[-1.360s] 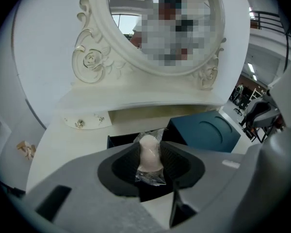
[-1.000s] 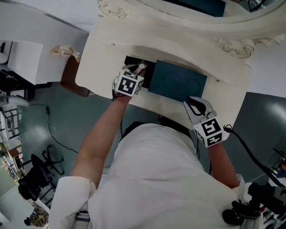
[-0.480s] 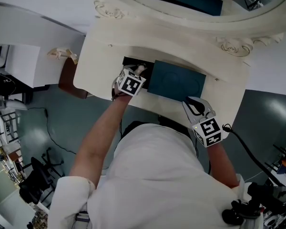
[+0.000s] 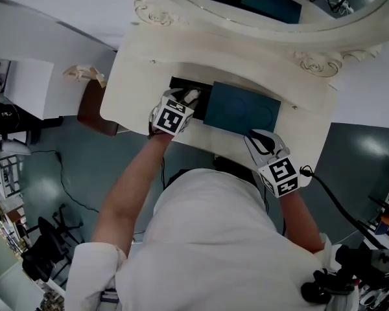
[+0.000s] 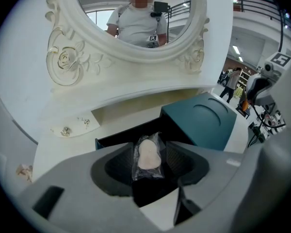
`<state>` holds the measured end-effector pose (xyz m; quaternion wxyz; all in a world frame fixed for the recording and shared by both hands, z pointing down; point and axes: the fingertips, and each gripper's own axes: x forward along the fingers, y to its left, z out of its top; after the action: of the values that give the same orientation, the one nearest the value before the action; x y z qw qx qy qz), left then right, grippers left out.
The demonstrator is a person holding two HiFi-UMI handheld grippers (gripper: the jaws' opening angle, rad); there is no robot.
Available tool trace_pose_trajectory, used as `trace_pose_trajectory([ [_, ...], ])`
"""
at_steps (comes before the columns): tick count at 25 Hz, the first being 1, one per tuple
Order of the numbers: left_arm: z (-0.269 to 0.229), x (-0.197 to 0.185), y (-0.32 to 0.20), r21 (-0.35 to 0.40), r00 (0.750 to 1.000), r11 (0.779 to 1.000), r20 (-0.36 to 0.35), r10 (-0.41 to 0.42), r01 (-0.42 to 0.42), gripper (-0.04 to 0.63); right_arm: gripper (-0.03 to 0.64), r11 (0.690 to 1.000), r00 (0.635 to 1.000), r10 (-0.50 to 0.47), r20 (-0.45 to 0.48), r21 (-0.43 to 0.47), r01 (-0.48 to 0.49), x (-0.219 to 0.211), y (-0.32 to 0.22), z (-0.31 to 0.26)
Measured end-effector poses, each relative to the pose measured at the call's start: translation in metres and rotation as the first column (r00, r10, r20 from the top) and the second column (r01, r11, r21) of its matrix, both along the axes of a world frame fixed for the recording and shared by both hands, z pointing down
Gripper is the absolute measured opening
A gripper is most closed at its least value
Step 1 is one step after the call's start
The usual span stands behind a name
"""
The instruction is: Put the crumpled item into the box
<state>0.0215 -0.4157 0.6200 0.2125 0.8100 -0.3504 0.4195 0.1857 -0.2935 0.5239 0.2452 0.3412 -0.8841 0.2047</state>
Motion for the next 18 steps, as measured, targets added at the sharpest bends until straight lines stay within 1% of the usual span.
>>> trace_pose_trajectory([
  [2,-0.010,-0.004,0.007,0.012,1.000,1.000,-0.031,-0.006,0.006,0.212,0.058,1.000,1.000,-0.003,-0.003,0.005,0.003,-0.007,0.004,-0.001],
  [6,-0.036,-0.012,0.026,0.045,0.993,0.999,-0.115,-0.016,0.022,0.207,0.049,1.000,1.000,-0.009,-0.017,0.024,0.010,-0.020,0.015,-0.006],
  [8,-0.048,-0.017,0.036,0.063,0.987,0.998,-0.159,-0.018,0.028,0.188,0.038,0.999,1.000,-0.009,-0.025,0.039,0.010,-0.028,0.020,-0.007],
  [11,-0.066,-0.030,0.060,0.083,0.974,0.996,-0.225,-0.018,0.037,0.113,0.015,0.998,0.999,-0.004,-0.038,0.059,0.006,-0.041,0.033,-0.009],
  [14,-0.081,-0.047,0.090,0.099,0.963,0.994,-0.271,-0.017,0.045,0.041,0.000,0.998,0.998,-0.005,-0.056,0.066,0.009,-0.057,0.050,-0.012],
  [16,-0.088,-0.058,0.112,0.103,0.954,0.994,-0.299,-0.014,0.047,0.005,0.000,0.997,0.998,-0.007,-0.064,0.071,0.012,-0.068,0.062,-0.014],
  [18,-0.095,-0.069,0.134,0.100,0.941,0.994,-0.337,-0.012,0.049,0.000,0.000,0.997,0.998,-0.008,-0.069,0.078,0.014,-0.080,0.074,-0.019],
])
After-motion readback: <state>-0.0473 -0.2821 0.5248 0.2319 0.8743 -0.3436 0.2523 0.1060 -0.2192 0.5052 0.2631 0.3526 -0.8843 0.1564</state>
